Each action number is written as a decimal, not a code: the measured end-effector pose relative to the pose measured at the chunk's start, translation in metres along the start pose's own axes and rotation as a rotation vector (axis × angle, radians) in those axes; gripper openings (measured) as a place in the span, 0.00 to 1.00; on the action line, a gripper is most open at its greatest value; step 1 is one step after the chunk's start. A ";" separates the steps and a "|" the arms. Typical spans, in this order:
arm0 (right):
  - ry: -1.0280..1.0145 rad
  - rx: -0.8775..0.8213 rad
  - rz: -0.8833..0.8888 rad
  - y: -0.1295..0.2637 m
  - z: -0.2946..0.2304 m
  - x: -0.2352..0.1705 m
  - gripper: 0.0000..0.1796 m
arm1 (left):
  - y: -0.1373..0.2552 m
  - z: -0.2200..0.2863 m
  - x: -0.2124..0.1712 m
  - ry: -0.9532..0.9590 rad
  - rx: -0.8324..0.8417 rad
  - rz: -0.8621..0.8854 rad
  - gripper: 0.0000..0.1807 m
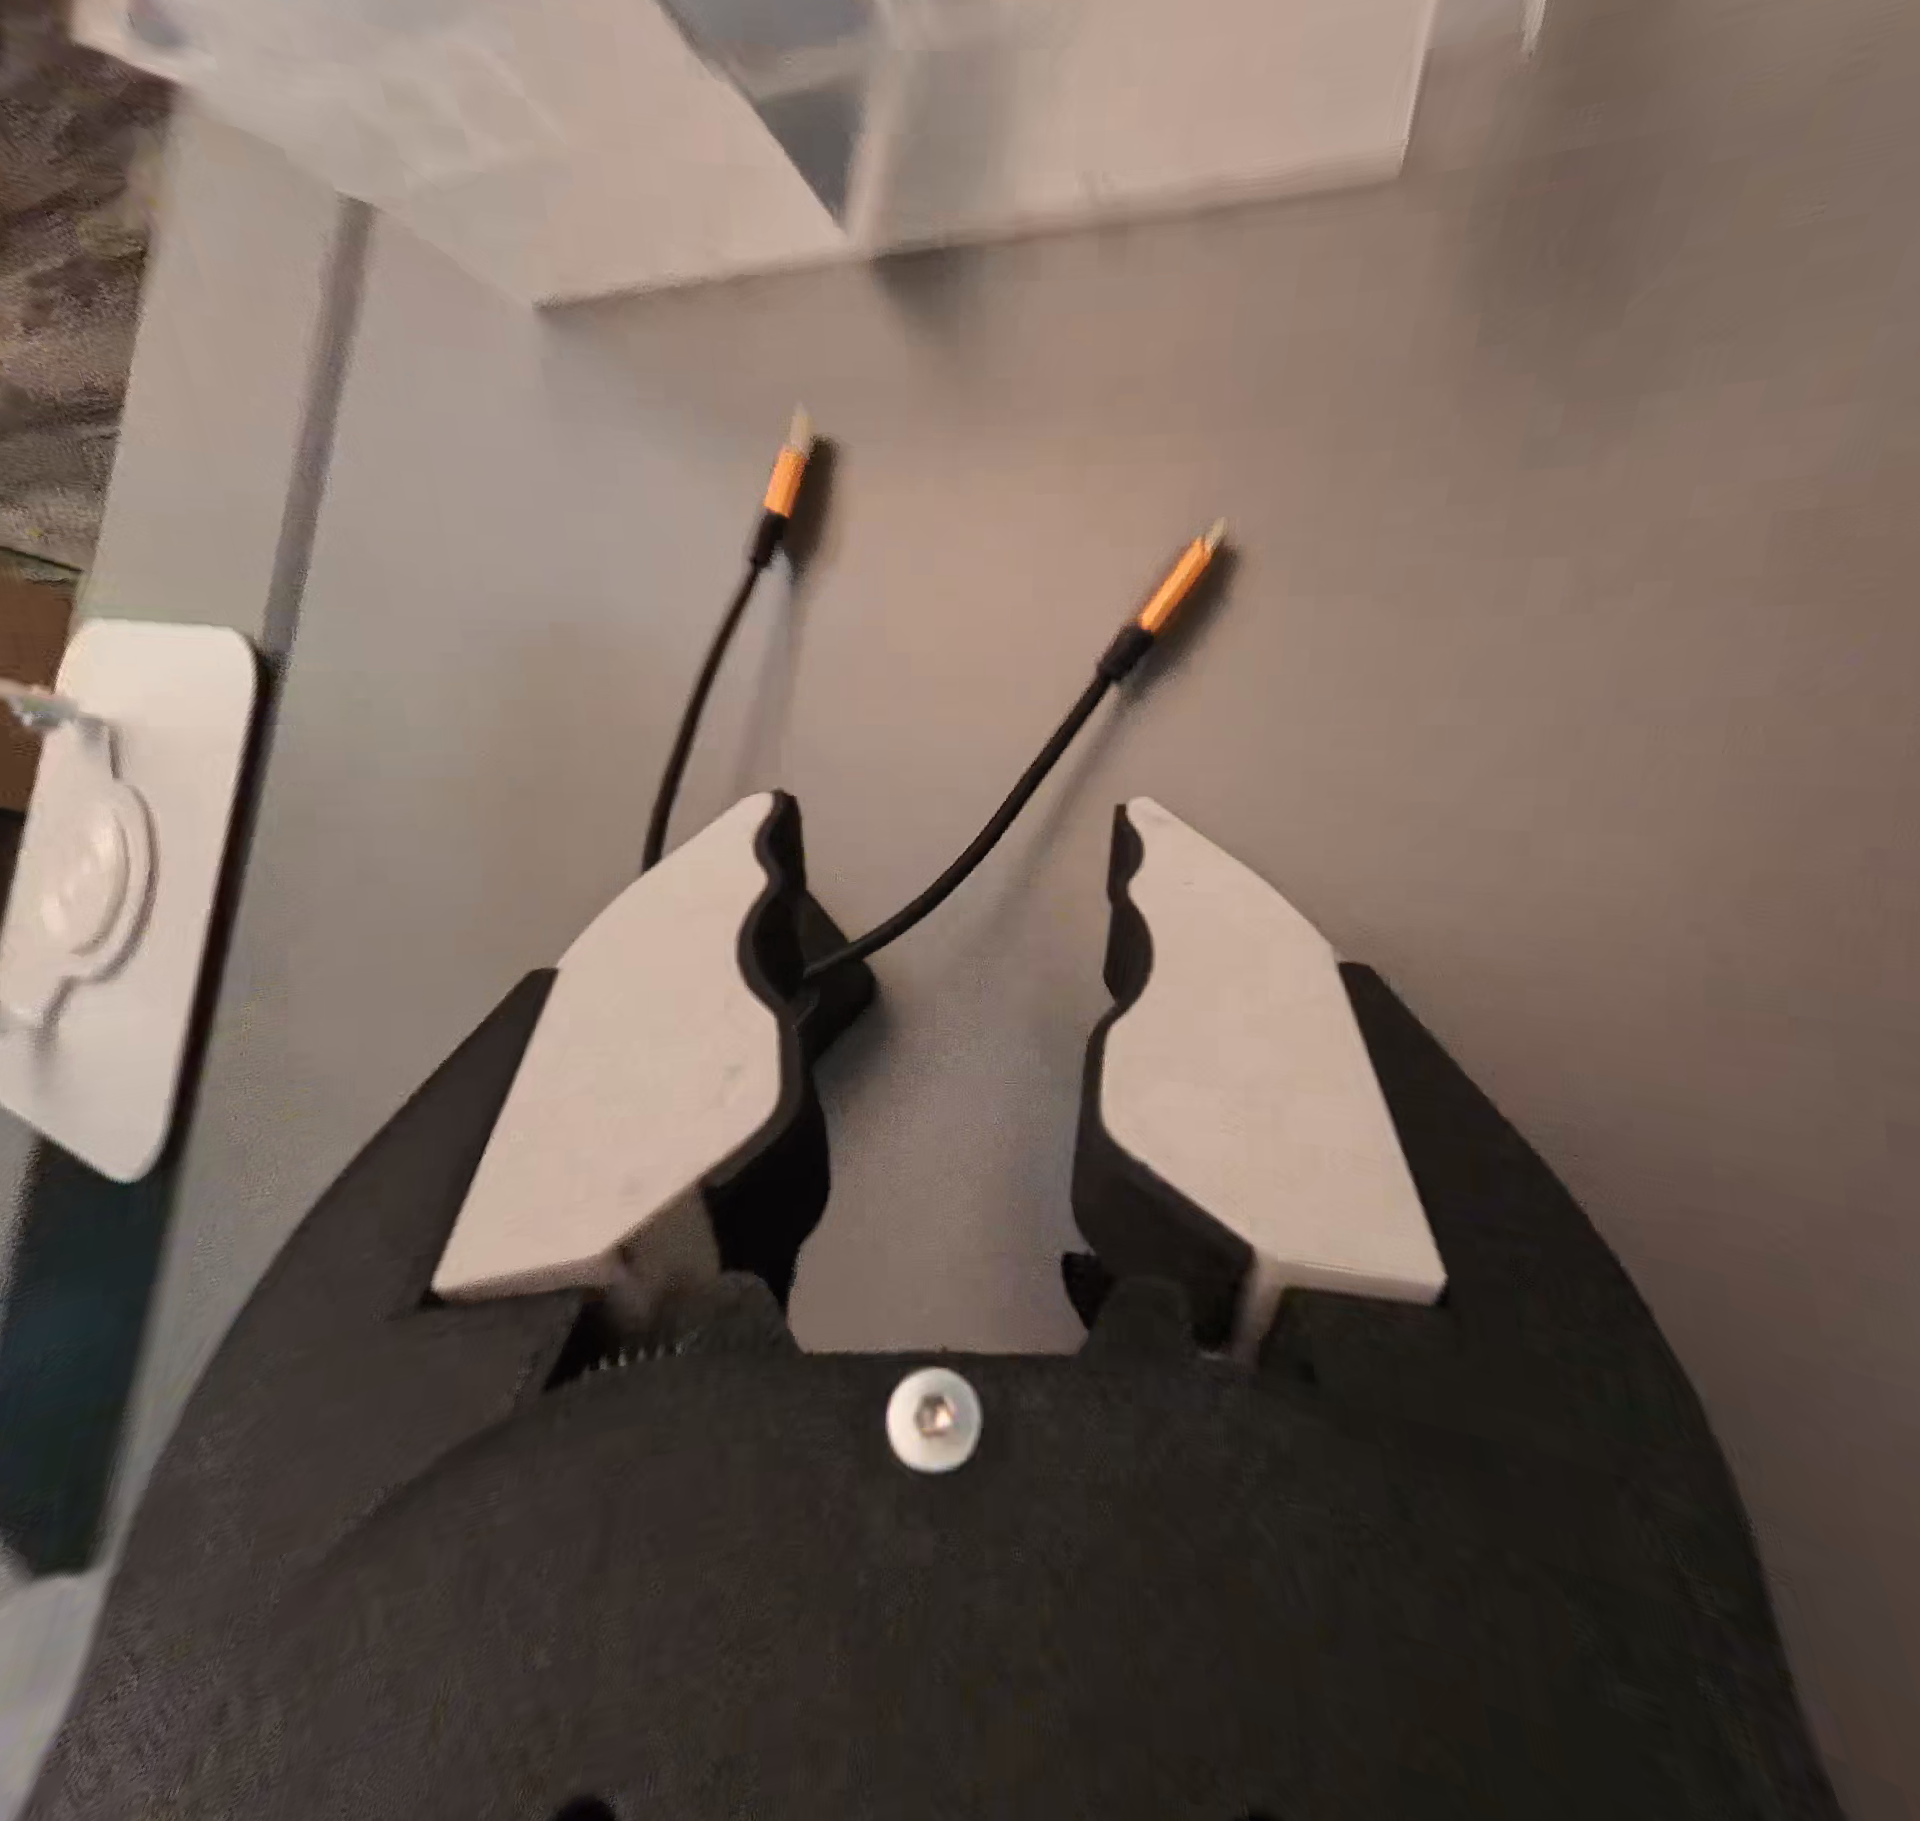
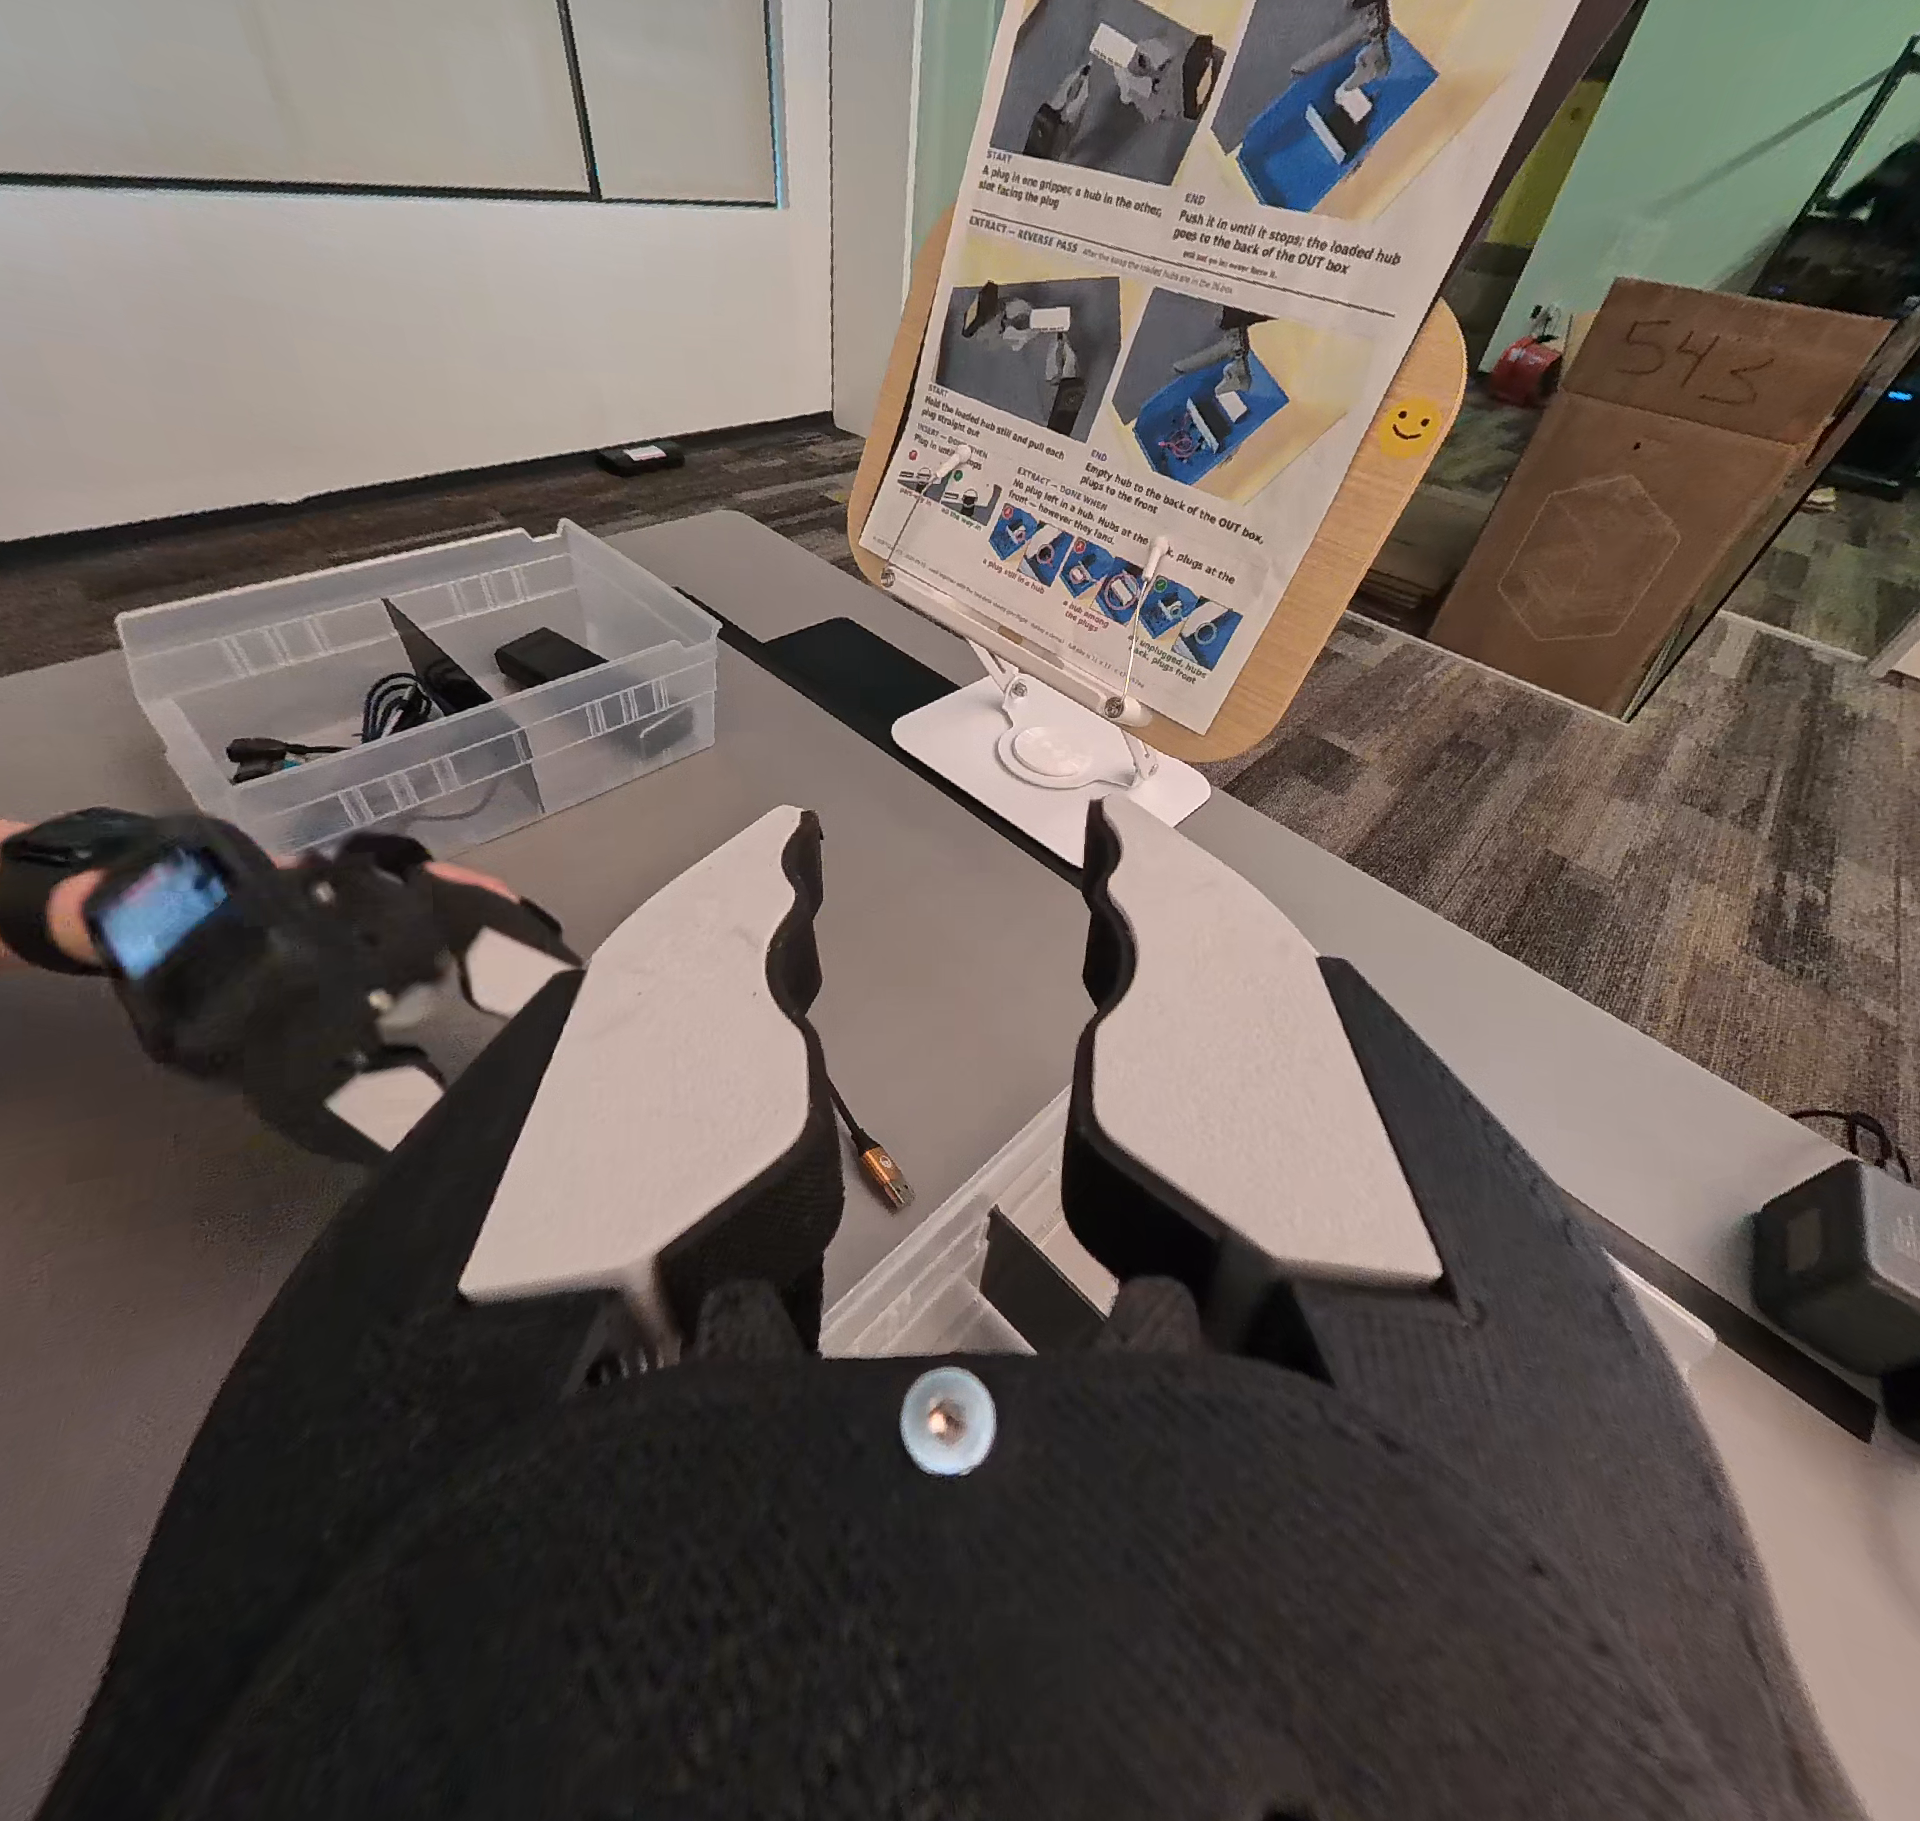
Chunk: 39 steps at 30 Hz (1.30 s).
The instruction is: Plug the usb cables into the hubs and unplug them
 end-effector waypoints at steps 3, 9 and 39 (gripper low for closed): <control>-0.005 -0.004 0.014 0.004 0.003 0.002 0.27 | 0.066 -0.029 0.018 0.191 0.085 0.218 0.29; -0.057 0.012 0.030 0.004 0.008 0.000 0.27 | 0.188 -0.100 -0.096 0.311 0.231 0.081 0.20; -0.067 -0.058 -0.092 -0.010 0.028 -0.029 0.27 | 0.165 -0.058 -0.253 0.807 -0.051 -0.701 0.20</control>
Point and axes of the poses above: each gripper's, where its closed fingertips meet, y back along the fingers, x out of its top, z = x × y across the jaws, the point moved 2 cm from there along y, back along the fingers, and after that the axes turned 2 degrees about z, right-handed, at the moved point
